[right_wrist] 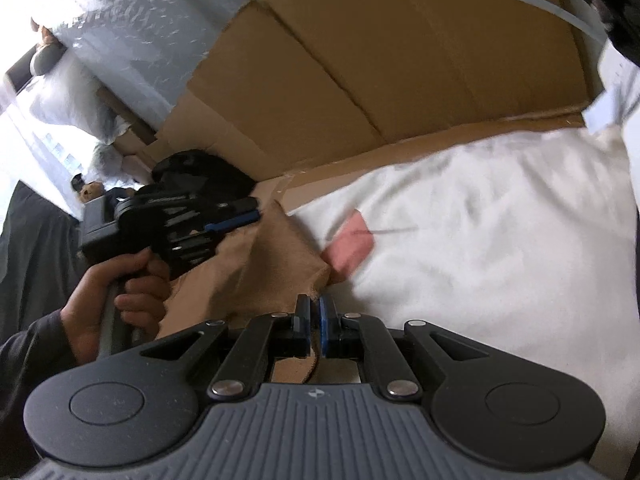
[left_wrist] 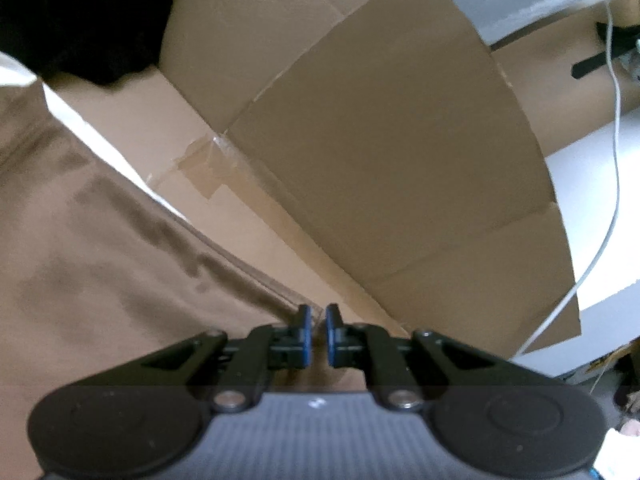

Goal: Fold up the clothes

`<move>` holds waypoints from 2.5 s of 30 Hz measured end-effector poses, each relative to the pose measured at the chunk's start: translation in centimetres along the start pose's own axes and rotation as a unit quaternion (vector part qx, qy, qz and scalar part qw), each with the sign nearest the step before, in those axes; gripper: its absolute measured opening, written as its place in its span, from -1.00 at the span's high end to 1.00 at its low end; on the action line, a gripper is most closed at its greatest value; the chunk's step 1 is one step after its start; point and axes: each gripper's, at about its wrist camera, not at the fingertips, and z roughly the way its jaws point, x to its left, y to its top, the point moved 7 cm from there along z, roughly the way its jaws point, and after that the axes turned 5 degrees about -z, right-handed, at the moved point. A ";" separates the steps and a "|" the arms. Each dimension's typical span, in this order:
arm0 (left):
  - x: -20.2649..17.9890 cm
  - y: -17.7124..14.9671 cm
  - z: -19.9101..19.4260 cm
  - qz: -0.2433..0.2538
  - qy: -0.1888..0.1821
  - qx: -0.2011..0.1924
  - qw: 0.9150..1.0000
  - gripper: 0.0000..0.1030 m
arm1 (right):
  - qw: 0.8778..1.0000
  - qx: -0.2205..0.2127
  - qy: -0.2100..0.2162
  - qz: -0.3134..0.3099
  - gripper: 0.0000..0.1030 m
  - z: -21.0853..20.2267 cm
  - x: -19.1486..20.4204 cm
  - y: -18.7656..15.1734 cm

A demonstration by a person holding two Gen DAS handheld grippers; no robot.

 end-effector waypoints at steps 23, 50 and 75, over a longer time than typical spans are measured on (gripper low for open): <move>1.1 0.6 2.3 0.016 0.022 0.033 0.999 0.95 | 0.996 -0.018 0.088 0.005 0.92 -0.2 7.5 1.4; 12.5 1.7 -18.9 0.011 -0.059 -0.063 0.996 0.93 | 0.992 0.040 0.022 -0.116 0.92 9.6 20.0 -0.2; 9.2 0.1 -16.0 0.068 -0.027 -0.110 0.991 0.84 | 0.992 -0.002 -0.078 -0.096 -0.08 10.6 12.9 3.1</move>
